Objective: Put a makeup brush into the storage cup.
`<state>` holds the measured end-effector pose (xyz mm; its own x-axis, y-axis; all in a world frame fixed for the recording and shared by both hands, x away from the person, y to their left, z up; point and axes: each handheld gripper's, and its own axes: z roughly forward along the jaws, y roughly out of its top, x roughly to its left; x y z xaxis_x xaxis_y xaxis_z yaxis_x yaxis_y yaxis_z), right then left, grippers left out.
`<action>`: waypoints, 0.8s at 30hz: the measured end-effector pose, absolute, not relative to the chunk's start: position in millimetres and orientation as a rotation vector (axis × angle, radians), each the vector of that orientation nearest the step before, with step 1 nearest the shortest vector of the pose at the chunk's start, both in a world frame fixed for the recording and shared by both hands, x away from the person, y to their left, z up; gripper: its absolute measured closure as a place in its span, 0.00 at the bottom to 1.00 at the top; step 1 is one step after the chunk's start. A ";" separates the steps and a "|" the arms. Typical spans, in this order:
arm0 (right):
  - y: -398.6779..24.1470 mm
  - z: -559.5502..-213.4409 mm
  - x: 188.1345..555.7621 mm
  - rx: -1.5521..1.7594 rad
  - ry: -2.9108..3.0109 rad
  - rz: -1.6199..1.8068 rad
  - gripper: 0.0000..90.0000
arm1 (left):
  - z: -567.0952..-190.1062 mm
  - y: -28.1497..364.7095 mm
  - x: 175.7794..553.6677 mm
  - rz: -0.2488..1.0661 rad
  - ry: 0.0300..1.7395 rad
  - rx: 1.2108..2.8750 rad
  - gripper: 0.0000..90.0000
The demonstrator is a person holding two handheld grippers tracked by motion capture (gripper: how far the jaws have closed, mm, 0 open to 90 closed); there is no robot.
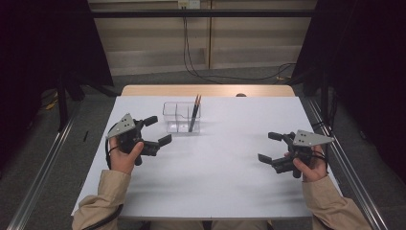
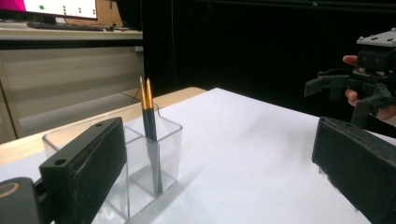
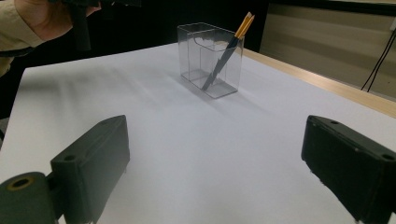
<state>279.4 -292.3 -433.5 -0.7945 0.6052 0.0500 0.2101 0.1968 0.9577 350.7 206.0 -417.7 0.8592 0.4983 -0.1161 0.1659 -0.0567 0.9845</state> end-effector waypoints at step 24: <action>-293.5 -433.9 278.5 0.767 2.135 1.617 0.07 | -422.9 242.6 332.0 0.335 0.563 1.638 0.04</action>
<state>278.5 -293.5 -433.9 -0.7907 0.6107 0.0425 0.2065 0.2008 0.9576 332.0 242.6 -422.9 0.8359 0.5391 -0.1030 0.1670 -0.0712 0.9834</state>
